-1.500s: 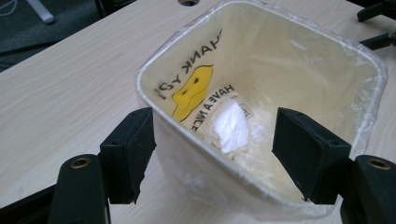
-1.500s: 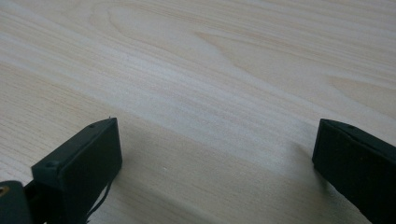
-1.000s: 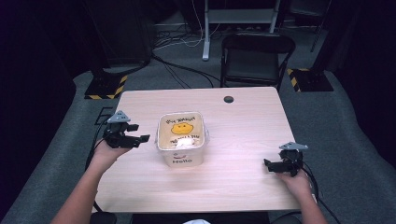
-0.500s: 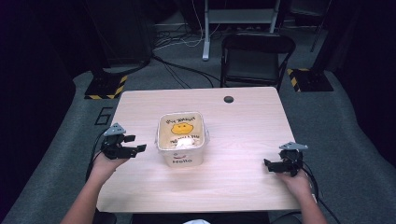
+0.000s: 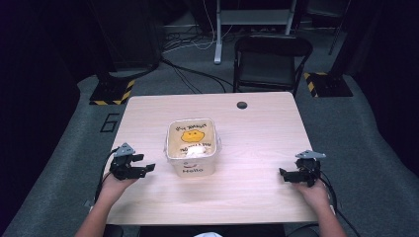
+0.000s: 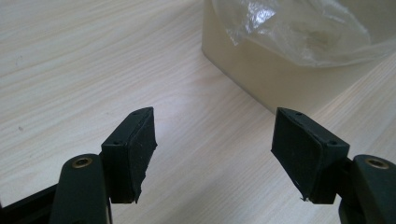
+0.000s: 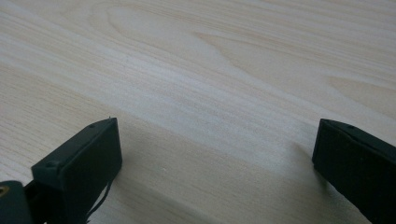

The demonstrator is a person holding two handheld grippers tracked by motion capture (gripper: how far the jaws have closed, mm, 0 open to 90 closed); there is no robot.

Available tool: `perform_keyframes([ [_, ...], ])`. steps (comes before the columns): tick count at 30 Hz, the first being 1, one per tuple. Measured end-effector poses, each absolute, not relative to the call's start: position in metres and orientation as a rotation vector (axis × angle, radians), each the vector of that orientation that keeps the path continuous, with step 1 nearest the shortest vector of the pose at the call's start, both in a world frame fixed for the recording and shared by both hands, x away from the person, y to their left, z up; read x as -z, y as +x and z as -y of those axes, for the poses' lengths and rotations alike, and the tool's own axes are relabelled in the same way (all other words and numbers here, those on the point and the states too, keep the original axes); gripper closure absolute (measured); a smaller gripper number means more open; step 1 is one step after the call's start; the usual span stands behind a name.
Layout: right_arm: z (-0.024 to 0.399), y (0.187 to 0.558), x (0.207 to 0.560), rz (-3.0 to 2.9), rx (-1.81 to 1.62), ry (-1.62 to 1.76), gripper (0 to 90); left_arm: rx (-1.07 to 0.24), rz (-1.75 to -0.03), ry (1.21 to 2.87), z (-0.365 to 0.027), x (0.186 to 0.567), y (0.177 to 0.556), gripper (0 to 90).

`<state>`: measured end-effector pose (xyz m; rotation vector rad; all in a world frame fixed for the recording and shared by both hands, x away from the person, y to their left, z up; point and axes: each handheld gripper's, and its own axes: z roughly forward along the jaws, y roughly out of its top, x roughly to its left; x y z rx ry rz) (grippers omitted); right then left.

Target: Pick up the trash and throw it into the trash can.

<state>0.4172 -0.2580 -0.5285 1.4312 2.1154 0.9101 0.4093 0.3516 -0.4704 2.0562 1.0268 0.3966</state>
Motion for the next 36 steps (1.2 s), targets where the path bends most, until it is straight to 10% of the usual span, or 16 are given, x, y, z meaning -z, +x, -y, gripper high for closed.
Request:
perform_keyframes([
  [36, 0.258, 0.417, 0.528, -2.115, -0.910, 1.431, 0.8, -0.398, -1.223, 2.043, -0.379, 0.516, 0.416, 26.7],
])
